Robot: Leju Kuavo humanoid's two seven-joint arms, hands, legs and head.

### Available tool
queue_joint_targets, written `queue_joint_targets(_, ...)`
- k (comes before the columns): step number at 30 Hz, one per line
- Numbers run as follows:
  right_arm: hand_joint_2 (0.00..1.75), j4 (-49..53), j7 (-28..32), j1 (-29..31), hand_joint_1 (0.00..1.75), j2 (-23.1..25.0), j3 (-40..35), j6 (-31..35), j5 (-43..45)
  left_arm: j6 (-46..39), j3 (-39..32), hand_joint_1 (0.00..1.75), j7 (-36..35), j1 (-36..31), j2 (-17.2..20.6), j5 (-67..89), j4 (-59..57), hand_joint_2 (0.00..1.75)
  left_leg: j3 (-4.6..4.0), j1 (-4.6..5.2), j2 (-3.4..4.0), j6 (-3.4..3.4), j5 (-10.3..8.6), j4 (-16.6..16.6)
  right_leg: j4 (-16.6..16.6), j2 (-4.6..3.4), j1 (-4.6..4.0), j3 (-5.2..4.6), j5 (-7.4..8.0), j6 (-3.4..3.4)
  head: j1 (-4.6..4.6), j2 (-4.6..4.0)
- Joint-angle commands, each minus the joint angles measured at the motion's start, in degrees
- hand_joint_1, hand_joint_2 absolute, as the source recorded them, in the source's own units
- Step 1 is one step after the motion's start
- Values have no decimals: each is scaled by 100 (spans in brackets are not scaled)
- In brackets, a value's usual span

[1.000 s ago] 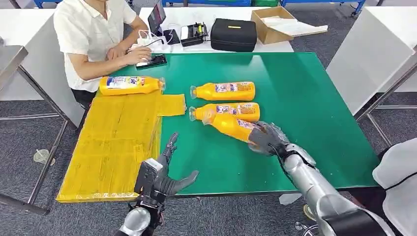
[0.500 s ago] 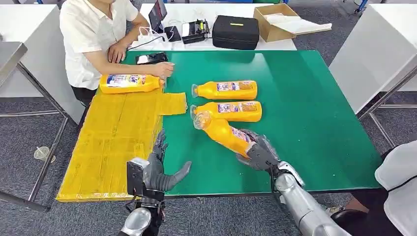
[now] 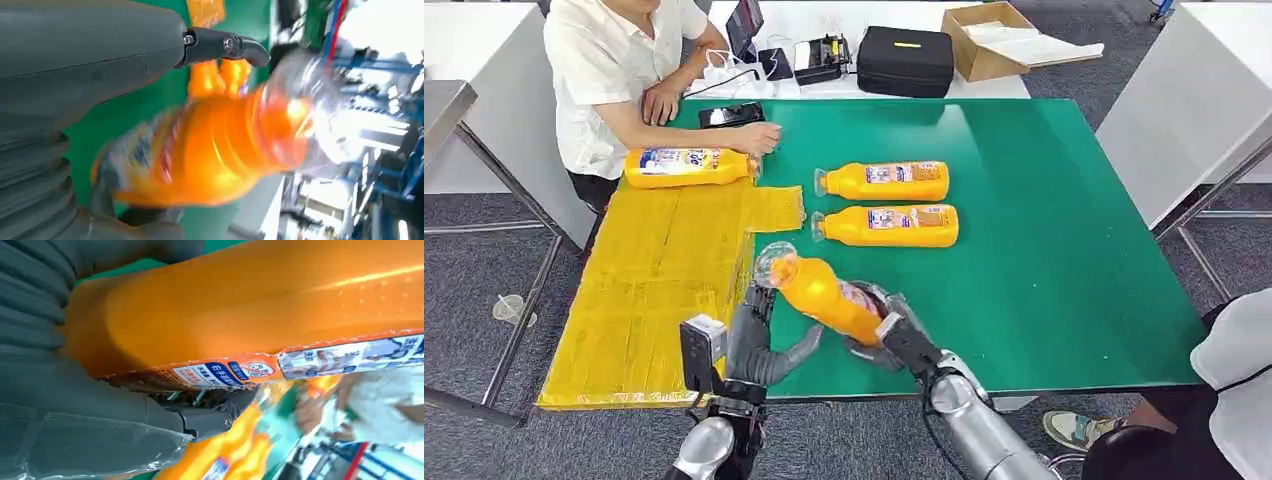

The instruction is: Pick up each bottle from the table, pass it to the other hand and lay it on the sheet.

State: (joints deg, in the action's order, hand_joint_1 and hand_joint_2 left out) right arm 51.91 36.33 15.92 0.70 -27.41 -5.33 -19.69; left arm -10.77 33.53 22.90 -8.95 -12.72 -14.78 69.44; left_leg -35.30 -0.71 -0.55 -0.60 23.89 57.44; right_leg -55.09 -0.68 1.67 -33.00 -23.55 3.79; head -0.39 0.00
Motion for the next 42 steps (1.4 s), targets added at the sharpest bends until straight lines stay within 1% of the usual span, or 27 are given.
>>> queue_joint_targets(1, 175, -938, 66, 619, 175, 371, -806, 58, -46, 285, 292, 0, -216, -379, 152, -312, -624, 175, 17, 0, 18, -1, 5, -1, 2, -9, -4, 13, -1, -17, 0, 0)
queue_joint_targets(3, 175, -1040, 31, 683, 175, 394, -858, 47, -42, 303, 318, 0, -215, -380, 158, -343, -575, 175, 6, 2, 6, -1, 0, -3, 2, -1, 0, 6, 0, -10, 0, 0)
queue_joint_targets(9, 175, -1256, 3, 839, 175, 542, -1054, 33, -43, 361, 369, 0, -310, -495, 143, -466, -672, 175, 15, 0, 13, -1, 5, 2, -1, -3, -4, 15, -5, -22, 2, 0)
queue_joint_targets(12, 175, -1302, -36, 918, 175, 587, -1197, 185, -187, 334, 286, 0, -389, -555, 127, -623, -728, 175, 4, 3, 6, -2, -1, -1, 0, 0, 1, 3, 0, -10, 0, 0)
queue_joint_targets(13, 175, -1302, -36, 918, 175, 587, -1197, 185, -187, 334, 286, 0, -389, -555, 127, -623, -728, 175, 25, -1, 13, -1, 11, 6, -6, 2, -7, 24, -11, -32, 2, 0)
queue_joint_targets(14, 175, -1302, -36, 918, 175, 587, -1197, 185, -187, 334, 286, 0, -389, -555, 127, -623, -728, 175, 7, 1, 12, -2, 2, 0, 0, -4, -1, 6, -1, -14, 2, 0)
queue_joint_targets(15, 175, -1329, -36, 934, 175, 604, -1220, 186, -181, 387, 255, 0, -418, -562, 124, -720, -720, 175, 14, 1, 16, -2, 6, 2, -2, -5, -3, 12, -4, -21, 0, 0)
queue_joint_targets(17, 175, -1351, -36, 946, 175, 637, -1279, 187, -194, 380, 221, 0, -383, -596, 129, -779, -687, 175, 4, -1, 8, -2, 1, 1, 0, 0, -3, 5, -1, -13, 0, 0)
queue_joint_targets(18, 175, -1355, -34, 930, 175, 678, -1309, 181, -193, 355, 182, 0, -347, -621, 120, -800, -651, 175, 23, -4, 14, -1, 13, 9, -7, 3, -9, 24, -13, -32, 0, 0)
queue_joint_targets(19, 175, -1361, -19, 924, 175, 691, -1347, 151, -186, 312, 140, 0, -271, -618, 103, -823, -592, 175, 8, 0, 9, -1, 3, 2, -2, 0, -2, 7, -4, -17, 0, 0)
queue_joint_targets(20, 175, -1371, -17, 918, 175, 703, -1409, 143, -198, 232, 98, 17, -170, -619, 80, -822, -523, 175, 16, -4, 15, 0, 10, 7, -5, -2, -8, 16, -9, -26, 0, 0)
queue_joint_targets(21, 175, -1399, -17, 925, 175, 737, -1504, 150, -206, 19, 40, 150, -76, -633, 30, -798, -434, 175, 10, -3, 12, 0, 8, 8, -6, 0, -7, 11, -8, -23, 0, 0)
queue_joint_targets(22, 175, -1411, -29, 913, 175, 759, -1509, 139, -169, -115, 7, 175, -20, -647, 0, -769, -396, 175, 6, -2, 8, -1, 5, 5, -4, 1, -5, 7, -5, -18, 2, 0)
queue_joint_targets(23, 175, -1413, -30, 898, 175, 774, -1515, 131, -160, -132, -7, 175, -11, -672, -3, -765, -380, 175, 1, 0, 9, -1, 3, 4, -4, 0, -3, 2, -3, -15, 0, 0)
queue_joint_targets(25, 175, -1415, -27, 885, 175, 773, -1518, 139, -161, -132, -17, 175, -11, -684, 11, -765, -375, 175, 14, -4, 5, -1, 12, 13, -12, 10, -9, 17, -15, -30, 0, 0)
queue_joint_targets(27, 175, -1417, -27, 888, 175, 763, -1517, 140, -161, -129, -12, 175, -9, -673, 19, -763, -380, 175, -5, -1, -1, -1, -2, 2, 0, 8, -3, -4, -1, -10, 2, 0)
queue_joint_targets(28, 175, -1417, -27, 888, 175, 763, -1517, 140, -161, -129, -12, 175, -9, -673, 19, -763, -380, 175, 14, -5, 1, 0, 9, 10, -8, 14, -9, 16, -13, -28, 2, 0)
queue_joint_targets(30, 175, -1416, -27, 893, 175, 760, -1517, 138, -161, -128, -8, 175, -9, -662, 21, -763, -386, 175, -3, 0, 0, -1, -1, 3, -1, 8, -2, -2, -2, -11, 2, 0)
queue_joint_targets(42, 175, -1364, -20, 959, 175, 705, -1588, 139, -113, -90, 13, 175, 40, -707, 90, -761, -390, 175, 6, -3, 1, -1, 5, 8, -5, 11, -6, 7, -8, -21, 2, 0)
